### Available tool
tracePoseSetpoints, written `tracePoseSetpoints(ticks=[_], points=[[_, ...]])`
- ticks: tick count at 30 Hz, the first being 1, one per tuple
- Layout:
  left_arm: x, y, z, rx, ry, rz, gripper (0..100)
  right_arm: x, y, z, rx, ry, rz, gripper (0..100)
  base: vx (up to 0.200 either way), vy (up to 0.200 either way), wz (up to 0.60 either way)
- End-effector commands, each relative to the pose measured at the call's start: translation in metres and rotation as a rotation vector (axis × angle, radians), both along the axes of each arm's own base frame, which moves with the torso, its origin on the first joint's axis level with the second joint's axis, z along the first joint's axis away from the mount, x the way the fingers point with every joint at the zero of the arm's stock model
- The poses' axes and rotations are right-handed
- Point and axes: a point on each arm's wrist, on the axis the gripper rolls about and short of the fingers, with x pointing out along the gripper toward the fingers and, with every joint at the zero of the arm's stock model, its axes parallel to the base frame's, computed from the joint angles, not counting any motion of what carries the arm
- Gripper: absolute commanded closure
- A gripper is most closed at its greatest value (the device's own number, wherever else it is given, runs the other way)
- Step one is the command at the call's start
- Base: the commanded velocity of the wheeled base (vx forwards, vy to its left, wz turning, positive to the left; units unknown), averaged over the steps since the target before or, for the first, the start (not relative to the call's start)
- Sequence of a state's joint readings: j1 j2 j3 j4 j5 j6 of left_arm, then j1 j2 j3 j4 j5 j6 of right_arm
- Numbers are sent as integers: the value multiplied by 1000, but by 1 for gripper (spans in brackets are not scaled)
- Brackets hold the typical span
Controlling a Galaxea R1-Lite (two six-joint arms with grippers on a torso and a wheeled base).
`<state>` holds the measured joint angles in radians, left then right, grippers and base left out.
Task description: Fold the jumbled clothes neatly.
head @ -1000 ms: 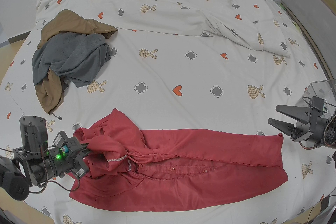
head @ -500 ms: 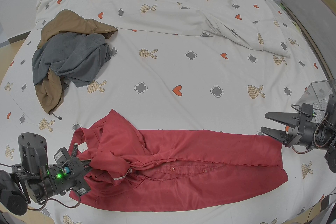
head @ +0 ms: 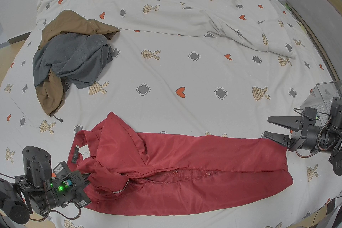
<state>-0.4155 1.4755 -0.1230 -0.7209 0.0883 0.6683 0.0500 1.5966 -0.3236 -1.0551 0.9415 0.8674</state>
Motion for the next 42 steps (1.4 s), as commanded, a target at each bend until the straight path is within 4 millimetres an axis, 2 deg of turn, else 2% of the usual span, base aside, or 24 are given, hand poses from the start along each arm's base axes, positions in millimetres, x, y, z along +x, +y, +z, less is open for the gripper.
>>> tracePoseSetpoints(ticks=[1,4,5,13,19,21,23,26,33,34,35,37,42], points=[[1,0,-4,9,21,1,100,1,0,-1,-1,4,1,0,0,0,0],[2,-1,-4,4,24,-6,100,1,0,-1,-1,4,1,0,0,0,0],[3,-1,-4,2,21,-5,0,0,0,-1,-1,5,0,0,0,0,0],[0,-1,13,-42,-66,-6,0,1,0,-2,-1,7,1,0,0,0,0],[-10,4,36,-100,-187,-2,0,1,0,-2,-1,9,1,0,0,0,0],[-16,6,55,-143,-275,-1,0,1,0,-3,-1,13,1,0,0,0,0],[-13,6,69,-180,-308,13,0,2,1,-5,-3,18,2,0,0,0,0],[-3,2,76,-231,-272,48,0,4,1,-7,-3,26,3,0,0,0,0],[43,-15,52,-205,-118,97,0,4,1,-7,-3,26,3,0,0,0,0],[43,-15,52,-205,-118,97,0,4,1,-7,-3,26,3,0,0,0,0],[50,-18,42,-190,-93,96,0,4,1,-7,-3,26,3,0,0,0,0],[54,-20,35,-181,-76,95,0,3,1,-6,-3,24,3,0,0,0,0],[64,-24,-4,-146,5,105,0,4,1,-7,-4,26,3,0,0,0,0]])
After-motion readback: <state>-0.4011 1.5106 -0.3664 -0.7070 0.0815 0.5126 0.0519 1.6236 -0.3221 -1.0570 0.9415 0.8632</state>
